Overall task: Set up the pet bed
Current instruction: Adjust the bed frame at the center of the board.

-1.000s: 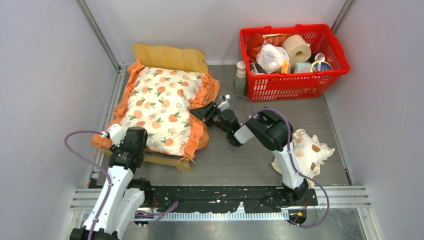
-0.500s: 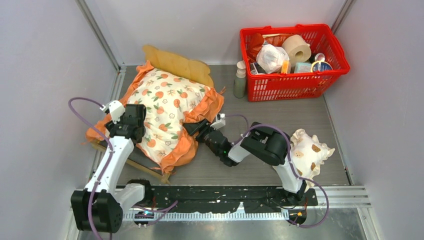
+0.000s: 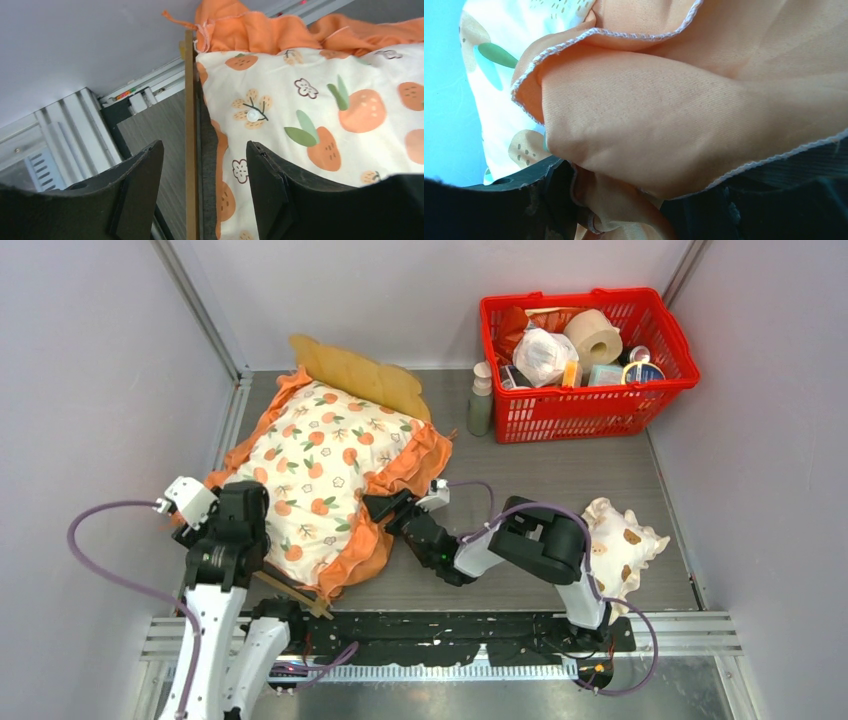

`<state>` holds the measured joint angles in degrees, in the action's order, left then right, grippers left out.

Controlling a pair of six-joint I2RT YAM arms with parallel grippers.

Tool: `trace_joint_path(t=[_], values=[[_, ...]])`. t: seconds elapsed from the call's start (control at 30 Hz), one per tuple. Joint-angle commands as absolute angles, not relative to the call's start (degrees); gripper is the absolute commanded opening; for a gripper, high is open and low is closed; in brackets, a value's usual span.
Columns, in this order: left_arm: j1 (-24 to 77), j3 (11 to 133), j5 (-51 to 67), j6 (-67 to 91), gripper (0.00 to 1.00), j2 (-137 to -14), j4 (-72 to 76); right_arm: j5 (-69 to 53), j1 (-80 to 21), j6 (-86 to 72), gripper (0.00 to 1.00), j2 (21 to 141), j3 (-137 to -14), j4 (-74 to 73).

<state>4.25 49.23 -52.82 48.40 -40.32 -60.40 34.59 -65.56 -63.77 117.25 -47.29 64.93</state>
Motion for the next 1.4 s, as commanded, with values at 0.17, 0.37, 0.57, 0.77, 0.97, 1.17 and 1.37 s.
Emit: trace_joint_path(t=[0.17,0.37,0.57,0.77,0.97,1.17,1.37], values=[[4.23,48.37,-43.7,47.89,0.65,-36.79,-56.86,28.81,-66.75,-50.97,0.6,101.68,-46.06,54.74],[2.87,50.84,-49.21,56.72,0.67,-40.83,-70.75,26.0,-65.94,-43.99,0.85,91.88,-45.53,35.0],[-0.61,48.0,-45.72,58.02,0.67,-39.59,-70.42,21.63,-63.21,-40.73,0.9,88.42,-45.94,25.59],[-4.2,45.43,-37.81,58.88,0.66,-38.34,-69.73,18.71,-61.58,-41.01,0.9,88.71,-43.06,30.17],[-4.22,39.63,-30.57,57.49,0.69,-33.07,-61.9,15.55,-61.44,-45.84,0.85,96.66,-38.89,52.28],[-4.28,32.06,-32.83,60.29,0.63,-30.31,-52.65,16.8,-61.69,-50.32,0.81,103.2,-42.39,58.61],[-4.32,32.59,-36.99,55.55,0.6,-39.58,-37.13,21.91,-62.8,-55.04,0.79,107.52,-47.02,55.98]])
